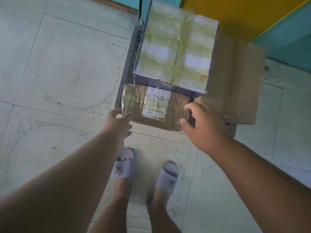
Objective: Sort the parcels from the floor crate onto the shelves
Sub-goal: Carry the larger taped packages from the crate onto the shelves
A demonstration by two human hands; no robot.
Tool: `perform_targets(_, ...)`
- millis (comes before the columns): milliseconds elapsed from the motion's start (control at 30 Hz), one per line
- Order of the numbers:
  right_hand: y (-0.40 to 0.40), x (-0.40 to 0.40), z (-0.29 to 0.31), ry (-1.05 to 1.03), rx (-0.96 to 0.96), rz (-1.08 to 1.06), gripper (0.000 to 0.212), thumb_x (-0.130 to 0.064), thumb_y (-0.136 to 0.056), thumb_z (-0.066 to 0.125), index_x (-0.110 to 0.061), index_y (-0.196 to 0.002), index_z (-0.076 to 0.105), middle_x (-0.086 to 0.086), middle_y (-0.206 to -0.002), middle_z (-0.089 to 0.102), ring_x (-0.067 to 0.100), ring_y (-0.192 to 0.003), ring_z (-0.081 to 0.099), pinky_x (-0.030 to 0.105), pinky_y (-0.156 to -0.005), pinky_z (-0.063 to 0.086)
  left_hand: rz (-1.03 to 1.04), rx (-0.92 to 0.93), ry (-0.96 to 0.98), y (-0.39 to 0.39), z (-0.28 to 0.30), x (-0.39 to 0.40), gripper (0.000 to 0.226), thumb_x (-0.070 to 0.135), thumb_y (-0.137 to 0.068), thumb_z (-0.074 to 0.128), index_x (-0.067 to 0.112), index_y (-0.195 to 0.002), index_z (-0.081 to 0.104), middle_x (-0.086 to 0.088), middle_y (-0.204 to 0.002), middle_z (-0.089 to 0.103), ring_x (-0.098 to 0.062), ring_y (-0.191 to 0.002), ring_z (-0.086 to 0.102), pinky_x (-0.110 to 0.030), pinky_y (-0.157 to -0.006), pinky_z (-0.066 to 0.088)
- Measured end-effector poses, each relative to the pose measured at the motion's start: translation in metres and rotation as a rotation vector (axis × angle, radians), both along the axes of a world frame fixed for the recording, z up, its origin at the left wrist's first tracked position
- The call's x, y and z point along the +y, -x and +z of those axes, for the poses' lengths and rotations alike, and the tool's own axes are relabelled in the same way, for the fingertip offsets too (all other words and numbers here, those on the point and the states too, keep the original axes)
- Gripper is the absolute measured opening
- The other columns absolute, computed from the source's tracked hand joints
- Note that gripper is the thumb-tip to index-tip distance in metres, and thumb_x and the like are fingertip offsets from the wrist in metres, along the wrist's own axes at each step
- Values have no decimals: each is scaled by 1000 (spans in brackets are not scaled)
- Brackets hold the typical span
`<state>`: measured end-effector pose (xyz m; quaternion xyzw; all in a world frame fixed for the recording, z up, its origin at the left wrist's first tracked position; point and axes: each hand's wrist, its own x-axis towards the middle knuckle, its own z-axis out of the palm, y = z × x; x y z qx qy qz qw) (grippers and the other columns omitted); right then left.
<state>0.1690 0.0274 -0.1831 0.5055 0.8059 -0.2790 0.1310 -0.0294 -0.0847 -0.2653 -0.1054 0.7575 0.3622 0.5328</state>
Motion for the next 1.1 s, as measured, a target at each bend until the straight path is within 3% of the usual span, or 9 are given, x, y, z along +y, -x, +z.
perform_targets(100, -2, -1, -18, 71, -20, -26, 48, -35, -99, 53, -22, -144, 43, 2, -141, 47, 20, -104, 60, 37, -87, 49, 149, -43, -65, -3, -3, 0, 38, 31, -90, 72, 22, -121, 52, -11, -117, 64, -24, -104, 66, -39, -89, 57)
perform_targets(267, -11, -12, -49, 117, -31, -51, 49, -32, -100, 51, -16, -146, 45, 2, -156, 29, 19, -110, 60, 31, -89, 47, 230, 23, -148, -16, 3, 1, 29, 30, -83, 79, 29, -99, 55, -9, -106, 71, -21, -95, 71, -41, -93, 56)
perform_targets(367, -14, -18, -56, 98, 34, -118, 44, -31, -99, 53, -15, -141, 52, 4, -152, 34, 16, -107, 58, 25, -87, 41, 176, 33, -230, -19, 10, -6, 36, 26, -78, 78, 30, -106, 57, -12, -107, 72, -25, -99, 71, -40, -92, 57)
perform_targets(500, -16, -28, -35, 61, 175, -212, 40, -33, -97, 59, -20, -134, 55, 1, -138, 44, 9, -89, 54, 23, -76, 44, 168, 23, -286, -4, 35, -25, 28, 15, -91, 66, 9, -118, 60, -10, -95, 76, -30, -99, 72, -43, -95, 55)
perform_targets(567, -17, -34, -10, 70, 224, -243, 46, -37, -95, 62, -25, -137, 49, -2, -137, 44, 7, -93, 53, 15, -70, 39, 168, 7, -298, 5, 58, -42, 13, 12, -96, 59, 9, -108, 62, -5, -82, 76, -27, -90, 72, -43, -92, 55)
perform_targets(700, -16, -34, 72, 328, 351, -322, 65, -42, -88, 72, -41, -143, 37, -13, -147, 42, 5, -127, 43, 25, -94, 36, 150, -58, -348, 16, 132, -69, 14, 11, -98, 50, 11, -95, 64, -9, -86, 72, -26, -83, 70, -39, -79, 58)
perform_targets(767, -17, -34, 124, 520, 454, -403, 54, -32, -85, 78, -44, -129, 50, -16, -129, 58, 9, -114, 59, 27, -88, 50, 134, -108, -393, 16, 180, -73, 18, 10, -98, 46, 11, -98, 64, -8, -86, 73, -22, -78, 73, -33, -70, 60)
perform_targets(867, -26, -34, 203, 663, 587, -473, 41, -11, -83, 77, -36, -111, 62, 5, -111, 72, 29, -102, 71, 43, -87, 60, 153, -121, -456, 9, 253, -65, 22, 11, -99, 44, 9, -103, 65, -5, -82, 74, -20, -74, 72, -31, -70, 59)
perform_targets(1100, -54, -46, 375, 500, 696, -402, 32, -19, -89, 73, -41, -112, 65, -2, -105, 76, 20, -98, 73, 51, -91, 58, 167, -34, -685, -23, 438, -30, 25, 22, -99, 56, 7, -119, 57, -11, -89, 75, -31, -84, 71, -45, -85, 60)
